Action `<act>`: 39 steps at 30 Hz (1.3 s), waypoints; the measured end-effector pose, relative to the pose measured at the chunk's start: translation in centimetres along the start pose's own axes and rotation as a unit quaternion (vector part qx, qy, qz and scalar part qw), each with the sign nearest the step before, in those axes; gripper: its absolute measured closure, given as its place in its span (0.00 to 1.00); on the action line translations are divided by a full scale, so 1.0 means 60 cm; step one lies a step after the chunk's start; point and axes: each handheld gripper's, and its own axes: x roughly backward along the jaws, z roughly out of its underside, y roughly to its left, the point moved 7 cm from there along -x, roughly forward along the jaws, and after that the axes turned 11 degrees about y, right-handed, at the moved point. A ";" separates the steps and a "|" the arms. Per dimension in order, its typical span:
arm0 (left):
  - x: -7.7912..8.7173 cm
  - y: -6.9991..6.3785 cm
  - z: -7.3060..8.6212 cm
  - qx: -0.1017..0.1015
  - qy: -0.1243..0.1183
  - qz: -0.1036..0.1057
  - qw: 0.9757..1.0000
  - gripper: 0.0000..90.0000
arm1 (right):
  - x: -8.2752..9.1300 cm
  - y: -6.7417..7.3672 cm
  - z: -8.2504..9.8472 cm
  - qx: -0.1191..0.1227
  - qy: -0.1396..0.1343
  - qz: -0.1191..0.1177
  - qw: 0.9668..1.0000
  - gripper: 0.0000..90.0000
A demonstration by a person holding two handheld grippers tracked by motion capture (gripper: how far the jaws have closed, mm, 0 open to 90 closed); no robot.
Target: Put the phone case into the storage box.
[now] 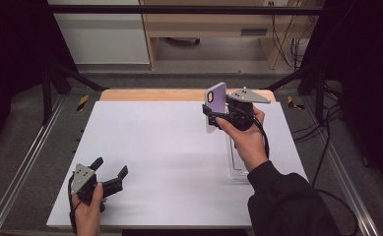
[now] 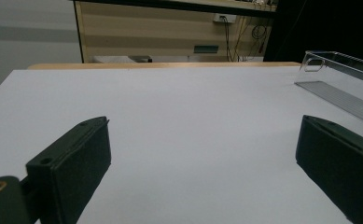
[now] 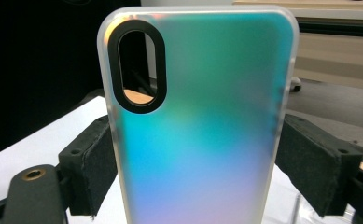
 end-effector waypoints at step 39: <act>-0.003 -0.003 0.002 -0.005 0.005 0.002 1.000 0.03 | -0.031 -0.150 0.018 -0.047 -0.005 0.131 0.990 0.20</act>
